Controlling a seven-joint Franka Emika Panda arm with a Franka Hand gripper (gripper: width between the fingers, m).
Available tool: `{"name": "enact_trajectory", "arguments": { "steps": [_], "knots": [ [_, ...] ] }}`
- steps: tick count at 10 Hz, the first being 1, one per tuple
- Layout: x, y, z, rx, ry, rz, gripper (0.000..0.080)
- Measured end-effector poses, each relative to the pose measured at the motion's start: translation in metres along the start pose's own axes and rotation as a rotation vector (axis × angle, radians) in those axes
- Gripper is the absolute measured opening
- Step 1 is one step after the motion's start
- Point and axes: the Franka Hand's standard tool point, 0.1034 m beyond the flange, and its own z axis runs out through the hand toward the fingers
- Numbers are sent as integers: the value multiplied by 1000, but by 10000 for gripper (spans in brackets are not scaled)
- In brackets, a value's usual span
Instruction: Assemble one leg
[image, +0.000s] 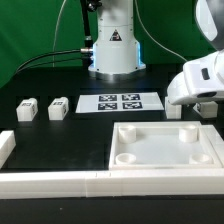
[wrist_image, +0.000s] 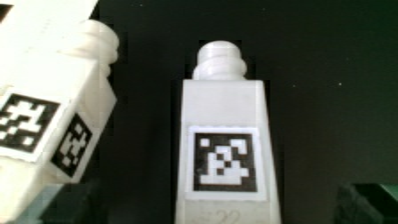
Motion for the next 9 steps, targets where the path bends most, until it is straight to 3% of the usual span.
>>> {"name": "enact_trajectory", "arguments": {
  "steps": [5, 6, 7, 8, 9],
  "knots": [
    [4, 1, 13, 4, 14, 2, 628],
    [4, 1, 13, 4, 14, 2, 497],
    [4, 0, 13, 3, 14, 2, 497],
    [4, 0, 13, 3, 13, 2, 316],
    [4, 0, 13, 3, 13, 2, 291]
  ]
}}
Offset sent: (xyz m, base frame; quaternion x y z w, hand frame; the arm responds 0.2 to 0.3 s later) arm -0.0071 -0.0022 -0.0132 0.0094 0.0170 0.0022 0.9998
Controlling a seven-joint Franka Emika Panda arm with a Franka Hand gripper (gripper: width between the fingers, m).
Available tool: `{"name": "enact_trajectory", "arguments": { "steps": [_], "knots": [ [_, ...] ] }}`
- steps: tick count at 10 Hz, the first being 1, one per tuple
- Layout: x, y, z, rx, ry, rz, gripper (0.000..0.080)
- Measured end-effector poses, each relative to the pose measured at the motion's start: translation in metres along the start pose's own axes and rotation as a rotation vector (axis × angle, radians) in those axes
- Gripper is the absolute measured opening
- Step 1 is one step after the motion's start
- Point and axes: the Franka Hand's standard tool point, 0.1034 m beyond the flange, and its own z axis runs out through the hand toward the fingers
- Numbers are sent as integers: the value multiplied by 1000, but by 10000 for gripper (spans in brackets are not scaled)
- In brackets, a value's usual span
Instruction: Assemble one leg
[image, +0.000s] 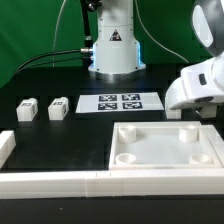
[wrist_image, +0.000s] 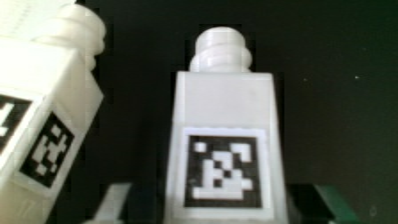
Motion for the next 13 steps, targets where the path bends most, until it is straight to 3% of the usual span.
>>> {"name": "enact_trajectory", "arguments": {
  "steps": [7, 13],
  "knots": [
    [-3, 3, -5, 0, -2, 2, 292],
    [-44, 33, -64, -7, -11, 76, 294]
  ]
}}
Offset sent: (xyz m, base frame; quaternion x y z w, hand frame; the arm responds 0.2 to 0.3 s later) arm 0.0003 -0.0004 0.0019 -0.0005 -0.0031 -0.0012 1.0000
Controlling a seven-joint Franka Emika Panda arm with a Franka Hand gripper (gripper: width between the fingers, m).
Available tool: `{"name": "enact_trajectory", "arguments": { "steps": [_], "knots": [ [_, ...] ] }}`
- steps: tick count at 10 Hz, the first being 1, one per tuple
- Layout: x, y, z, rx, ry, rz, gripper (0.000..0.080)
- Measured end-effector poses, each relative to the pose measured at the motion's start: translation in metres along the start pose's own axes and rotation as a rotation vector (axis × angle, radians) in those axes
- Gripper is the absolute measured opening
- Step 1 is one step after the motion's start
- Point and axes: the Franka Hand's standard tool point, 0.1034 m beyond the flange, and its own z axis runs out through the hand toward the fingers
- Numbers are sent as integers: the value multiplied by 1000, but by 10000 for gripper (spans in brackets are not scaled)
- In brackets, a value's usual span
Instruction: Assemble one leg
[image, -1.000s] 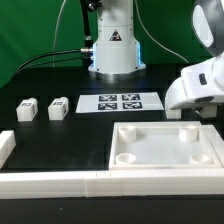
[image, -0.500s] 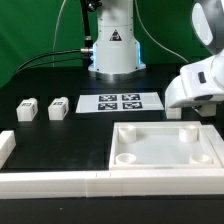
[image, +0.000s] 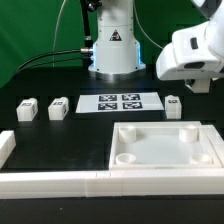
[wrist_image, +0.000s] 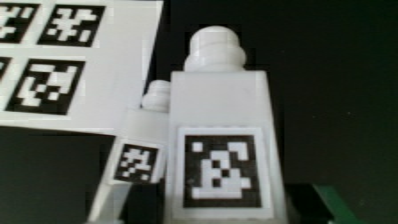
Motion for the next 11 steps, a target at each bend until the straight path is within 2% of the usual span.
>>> {"name": "enact_trajectory", "arguments": {
  "steps": [1, 3, 4, 7, 10, 11],
  "knots": [
    [-2, 4, -8, 5, 22, 1, 294],
    [-1, 3, -4, 3, 24, -2, 294],
    [7, 0, -9, 15, 115, -2, 294],
    [9, 0, -12, 37, 400, -12, 294],
    [18, 14, -32, 63, 673, -39, 294],
    [21, 22, -43, 73, 747, -32, 294]
  ]
}}
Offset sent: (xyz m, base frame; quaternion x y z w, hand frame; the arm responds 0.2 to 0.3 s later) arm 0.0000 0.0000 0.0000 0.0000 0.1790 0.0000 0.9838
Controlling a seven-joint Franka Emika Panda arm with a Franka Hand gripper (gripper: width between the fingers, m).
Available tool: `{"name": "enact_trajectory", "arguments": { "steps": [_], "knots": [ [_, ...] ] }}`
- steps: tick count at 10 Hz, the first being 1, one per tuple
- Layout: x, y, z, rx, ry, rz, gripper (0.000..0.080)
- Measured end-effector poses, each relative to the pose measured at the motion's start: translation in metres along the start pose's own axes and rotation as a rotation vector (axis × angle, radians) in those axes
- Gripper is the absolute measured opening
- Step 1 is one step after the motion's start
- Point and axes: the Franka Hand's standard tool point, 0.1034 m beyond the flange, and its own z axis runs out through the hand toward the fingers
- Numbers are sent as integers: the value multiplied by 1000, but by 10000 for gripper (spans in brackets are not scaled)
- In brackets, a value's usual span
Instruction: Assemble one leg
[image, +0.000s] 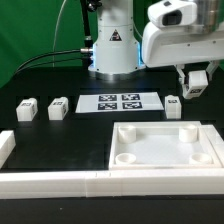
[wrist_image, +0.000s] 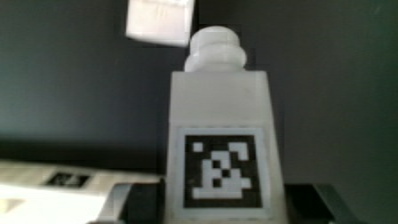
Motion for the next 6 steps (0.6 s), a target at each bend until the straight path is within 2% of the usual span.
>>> {"name": "enact_trajectory", "arguments": {
  "steps": [1, 3, 4, 5, 6],
  "knots": [
    [21, 11, -11, 10, 122, 11, 294],
    [40, 33, -20, 8, 255, 3, 294],
    [57, 41, -34, 8, 384, -5, 294],
    [53, 39, -30, 12, 442, -8, 294],
    [47, 39, -25, 10, 412, -11, 294]
  ]
}}
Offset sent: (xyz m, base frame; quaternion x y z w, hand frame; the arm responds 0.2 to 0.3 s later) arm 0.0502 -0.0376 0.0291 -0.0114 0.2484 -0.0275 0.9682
